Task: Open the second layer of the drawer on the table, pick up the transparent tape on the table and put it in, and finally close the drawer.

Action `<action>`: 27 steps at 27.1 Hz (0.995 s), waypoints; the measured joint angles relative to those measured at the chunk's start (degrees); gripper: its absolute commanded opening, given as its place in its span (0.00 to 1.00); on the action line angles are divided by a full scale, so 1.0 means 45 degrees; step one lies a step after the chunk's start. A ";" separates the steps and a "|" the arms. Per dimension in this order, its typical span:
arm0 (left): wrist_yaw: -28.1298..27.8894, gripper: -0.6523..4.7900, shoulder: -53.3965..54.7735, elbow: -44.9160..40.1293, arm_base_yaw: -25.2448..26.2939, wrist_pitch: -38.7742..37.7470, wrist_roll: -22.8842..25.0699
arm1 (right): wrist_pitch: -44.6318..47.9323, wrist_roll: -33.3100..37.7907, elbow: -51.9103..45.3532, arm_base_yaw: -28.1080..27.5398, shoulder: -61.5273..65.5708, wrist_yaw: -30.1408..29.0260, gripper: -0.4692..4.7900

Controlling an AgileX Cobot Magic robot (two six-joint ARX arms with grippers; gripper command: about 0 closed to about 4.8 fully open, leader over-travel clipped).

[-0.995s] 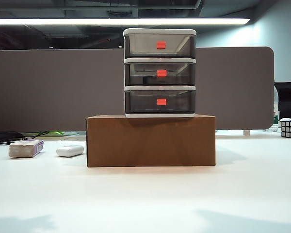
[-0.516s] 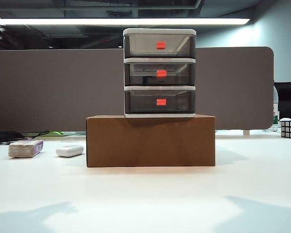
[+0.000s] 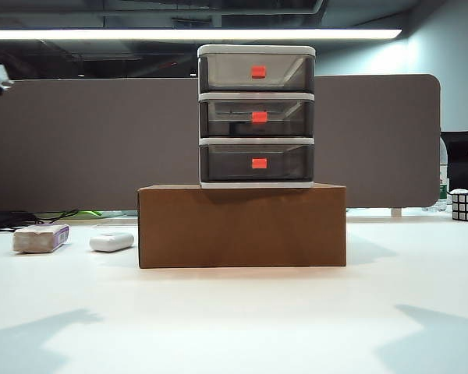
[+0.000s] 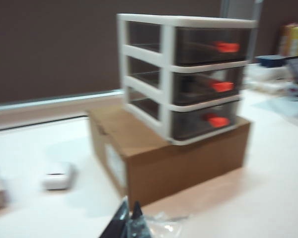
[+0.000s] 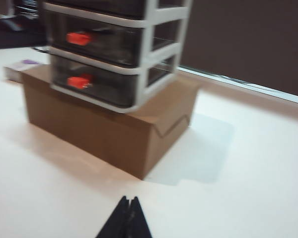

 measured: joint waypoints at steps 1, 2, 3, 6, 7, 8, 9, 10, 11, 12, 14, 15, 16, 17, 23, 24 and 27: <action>-0.0121 0.11 -0.0005 0.0000 0.0151 0.0005 0.0228 | 0.0000 -0.0019 0.0000 -0.0170 0.0000 0.0000 0.08; -0.0204 0.11 0.0000 0.0000 0.0355 0.0010 0.0350 | 0.0000 -0.0024 0.0000 -0.0442 0.0000 -0.0010 0.08; -0.0272 0.11 0.0000 -0.0005 0.0670 0.0049 0.0437 | 0.0000 -0.0024 0.0000 -0.0729 0.0000 -0.0005 0.08; -0.0306 0.11 -0.0005 0.0000 0.1729 0.0457 0.0529 | 0.0010 -0.0019 0.0000 -0.1836 0.0000 -0.0117 0.08; -0.0097 0.11 -0.0005 0.0000 0.2161 0.0656 0.0539 | 0.0015 -0.0015 0.0000 -0.2127 0.0000 -0.0219 0.08; 0.0257 0.11 0.0000 0.0000 0.2662 0.0840 0.0539 | 0.0029 -0.0010 0.0000 -0.2390 0.0000 -0.0321 0.08; 0.0797 0.11 -0.0005 0.0000 0.3322 0.1005 0.0544 | 0.0097 0.0024 0.0000 -0.2754 0.0000 -0.0578 0.08; 0.1413 0.11 -0.0005 0.0005 0.4012 0.1078 0.0525 | 0.0185 0.0034 0.0000 -0.3041 0.0000 -0.0782 0.08; 0.1909 0.11 -0.0005 0.0005 0.4527 0.1098 0.0515 | 0.0272 0.0092 0.0000 -0.3366 0.0000 -0.0903 0.08; 0.2574 0.11 -0.0005 0.0005 0.5144 0.1107 0.0510 | 0.0316 0.0185 0.0000 -0.3653 0.0000 -0.0971 0.08; 0.4143 0.11 0.0000 0.0000 0.6552 0.1166 0.0495 | 0.0311 0.0301 0.0000 -0.4167 0.0000 -0.1185 0.08; 0.4881 0.11 0.0000 0.0000 0.7611 0.1336 0.0330 | 0.0316 0.0316 0.0000 -0.4347 0.0000 -0.1341 0.08; 0.5168 0.11 0.0000 0.0000 0.8048 0.1477 0.0248 | 0.0321 0.0321 0.0000 -0.4367 0.0000 -0.1355 0.08; 0.5678 0.11 0.0000 0.0000 0.8597 0.1671 0.0219 | 0.0345 0.0321 0.0000 -0.4347 0.0000 -0.1375 0.08; 0.7689 0.11 -0.0005 0.0000 1.1074 0.1957 -0.0894 | 0.0690 0.0321 0.0000 -0.4323 0.0000 -0.1467 0.08; 0.7723 0.11 -0.0005 0.0000 1.1166 0.1957 -0.0947 | 0.0690 0.0325 0.0000 -0.4323 0.0000 -0.1472 0.08; 0.7718 0.11 -0.0005 0.0000 1.1230 0.1943 -0.1389 | 0.0690 0.0369 0.0000 -0.4323 0.0000 -0.1467 0.08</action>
